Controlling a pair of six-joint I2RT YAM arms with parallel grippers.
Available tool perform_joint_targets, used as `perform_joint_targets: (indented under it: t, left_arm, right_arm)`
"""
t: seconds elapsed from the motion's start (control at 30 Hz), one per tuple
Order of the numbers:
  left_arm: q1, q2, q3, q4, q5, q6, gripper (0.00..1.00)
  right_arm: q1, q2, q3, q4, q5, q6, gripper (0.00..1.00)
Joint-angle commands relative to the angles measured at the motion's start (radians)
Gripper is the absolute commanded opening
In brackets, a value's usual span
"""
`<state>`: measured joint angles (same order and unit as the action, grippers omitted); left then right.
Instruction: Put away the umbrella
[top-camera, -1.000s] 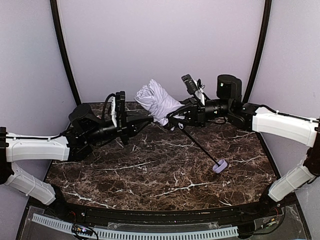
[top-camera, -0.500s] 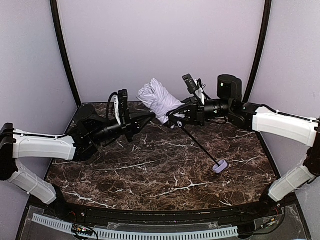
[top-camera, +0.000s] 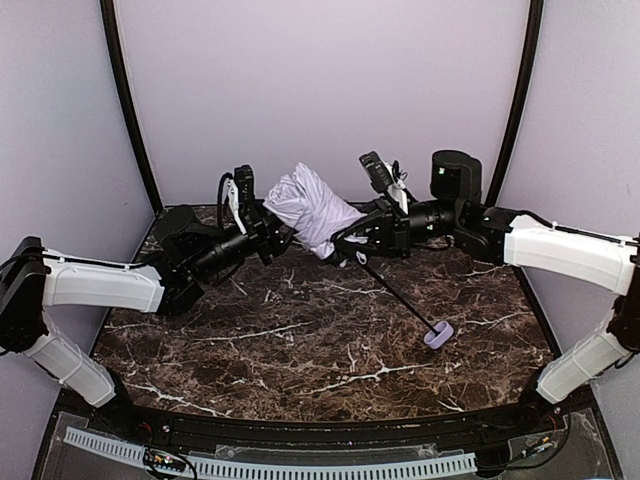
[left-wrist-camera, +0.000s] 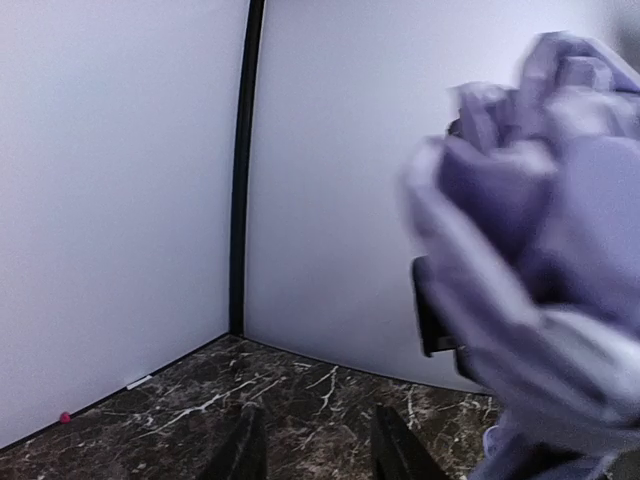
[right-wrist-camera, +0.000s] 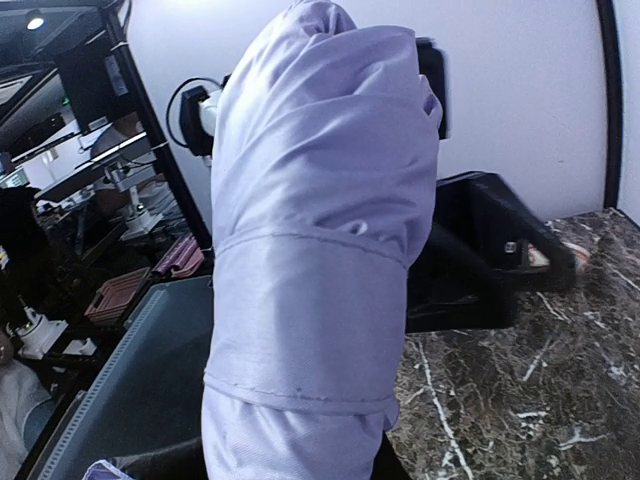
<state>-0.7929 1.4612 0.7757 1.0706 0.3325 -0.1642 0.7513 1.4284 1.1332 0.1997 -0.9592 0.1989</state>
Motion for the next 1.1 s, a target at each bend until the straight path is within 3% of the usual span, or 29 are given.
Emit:
perform_joint_targets:
  t: [0.0,0.13,0.27,0.4,0.43,0.47,0.5,0.57,0.63,0.73,0.87,1.07]
  left_arm:
    - [0.014,0.002,0.027,-0.004,-0.1,-0.005,0.39]
    - [0.014,-0.007,0.006,-0.024,-0.117,0.01,0.42]
    - [0.015,-0.057,-0.11,0.024,-0.156,0.079,0.48]
    - [0.017,-0.148,-0.219,0.068,-0.112,0.138,0.62]
    - [0.016,-0.165,-0.212,0.043,-0.082,0.127,0.74]
    - [0.015,-0.179,-0.188,-0.023,-0.056,0.1,0.93]
    - [0.013,-0.182,-0.15,-0.088,-0.043,0.063,0.98]
    - [0.001,-0.171,-0.069,-0.155,-0.038,-0.017,0.99]
    - [-0.02,-0.159,-0.038,-0.116,-0.049,-0.078,0.99]
    - [-0.048,-0.137,-0.008,-0.025,-0.083,-0.143,0.99]
    - [-0.056,-0.067,0.087,-0.084,-0.145,-0.207,0.99]
    - [-0.066,0.0,0.082,-0.042,-0.269,-0.253,0.99]
  right_arm:
    - [0.031,-0.04,0.026,0.06,-0.113,0.003,0.0]
    - [0.032,-0.05,0.026,0.062,-0.093,0.004,0.0]
    - [0.026,-0.072,-0.009,0.081,-0.02,0.002,0.0]
    - [0.026,-0.13,-0.069,0.1,0.313,-0.063,0.0]
    - [0.028,-0.141,-0.085,0.101,0.423,-0.084,0.0]
    - [0.035,-0.15,-0.105,0.134,0.507,-0.111,0.0]
    - [0.043,-0.159,-0.134,0.162,0.57,-0.124,0.0]
    - [0.062,-0.166,-0.201,0.317,0.653,-0.147,0.0]
    - [0.083,-0.152,-0.236,0.398,0.733,-0.169,0.0]
    - [0.112,-0.112,-0.234,0.441,0.834,-0.205,0.0]
    - [0.145,-0.07,-0.249,0.532,0.855,-0.237,0.0]
    - [0.192,-0.013,-0.22,0.533,0.903,-0.276,0.0]
